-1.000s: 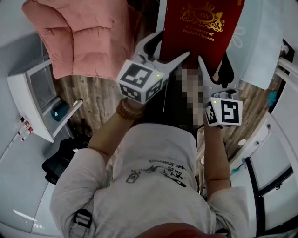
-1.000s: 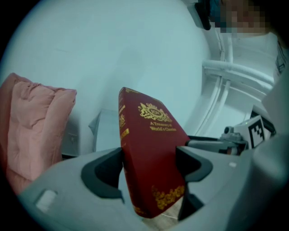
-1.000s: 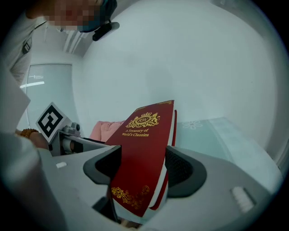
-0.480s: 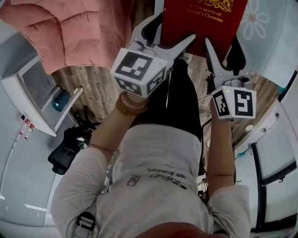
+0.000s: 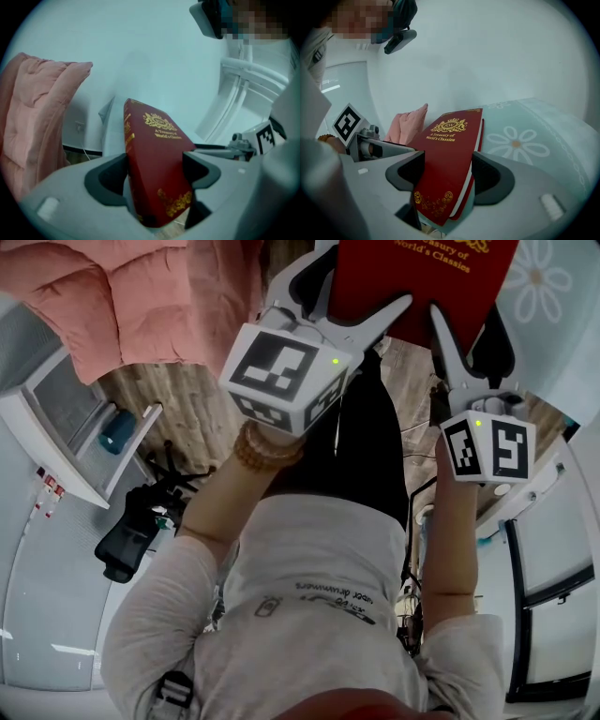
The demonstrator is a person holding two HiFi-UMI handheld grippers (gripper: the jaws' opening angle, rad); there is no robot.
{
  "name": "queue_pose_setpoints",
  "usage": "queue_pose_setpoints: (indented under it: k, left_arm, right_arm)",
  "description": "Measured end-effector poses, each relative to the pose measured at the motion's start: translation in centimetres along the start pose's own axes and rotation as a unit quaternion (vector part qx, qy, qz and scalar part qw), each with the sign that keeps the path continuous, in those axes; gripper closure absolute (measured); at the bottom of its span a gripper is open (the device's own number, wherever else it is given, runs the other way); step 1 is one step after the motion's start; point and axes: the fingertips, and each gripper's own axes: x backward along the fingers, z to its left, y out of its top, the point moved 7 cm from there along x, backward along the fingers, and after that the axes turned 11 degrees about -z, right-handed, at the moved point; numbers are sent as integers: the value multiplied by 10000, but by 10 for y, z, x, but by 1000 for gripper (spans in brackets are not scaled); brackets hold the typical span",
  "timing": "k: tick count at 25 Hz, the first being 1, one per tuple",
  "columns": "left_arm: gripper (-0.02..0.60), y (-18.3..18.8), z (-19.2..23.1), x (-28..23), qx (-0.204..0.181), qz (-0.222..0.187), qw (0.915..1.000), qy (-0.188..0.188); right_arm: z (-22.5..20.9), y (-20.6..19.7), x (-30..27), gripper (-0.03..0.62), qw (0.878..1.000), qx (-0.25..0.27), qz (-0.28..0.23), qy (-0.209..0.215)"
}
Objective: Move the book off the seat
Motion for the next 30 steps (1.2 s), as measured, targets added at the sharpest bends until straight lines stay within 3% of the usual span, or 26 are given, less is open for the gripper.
queue_pose_setpoints:
  k: [10, 16, 19, 21, 23, 24, 30]
  left_arm:
    - [210, -5, 2, -3, 139, -103, 9998, 75]
    - [216, 16, -3, 12, -131, -85, 9999, 72]
    - [224, 43, -14, 26, -315, -161, 9994, 21]
    - [255, 64, -28, 41, -374, -188, 9990, -124]
    - [387, 85, -42, 53, -356, -247, 9984, -361]
    - [415, 96, -48, 57, -365, -307, 9978, -462]
    - [522, 159, -99, 98, -526, -447, 9939, -863]
  right_arm:
    - [-7, -5, -5, 270, 9999, -46, -54, 130]
    - [-10, 20, 7, 259, 9986, 508, 28, -155]
    - [0, 47, 19, 286, 9967, 806, -18, 56]
    - [14, 69, 32, 301, 9952, 958, -21, 208]
    - [26, 95, 44, 334, 9941, 1034, -166, 278]
    - [30, 110, 49, 345, 9933, 1077, -299, 308]
    - [72, 191, 91, 453, 9877, 1108, -885, 658]
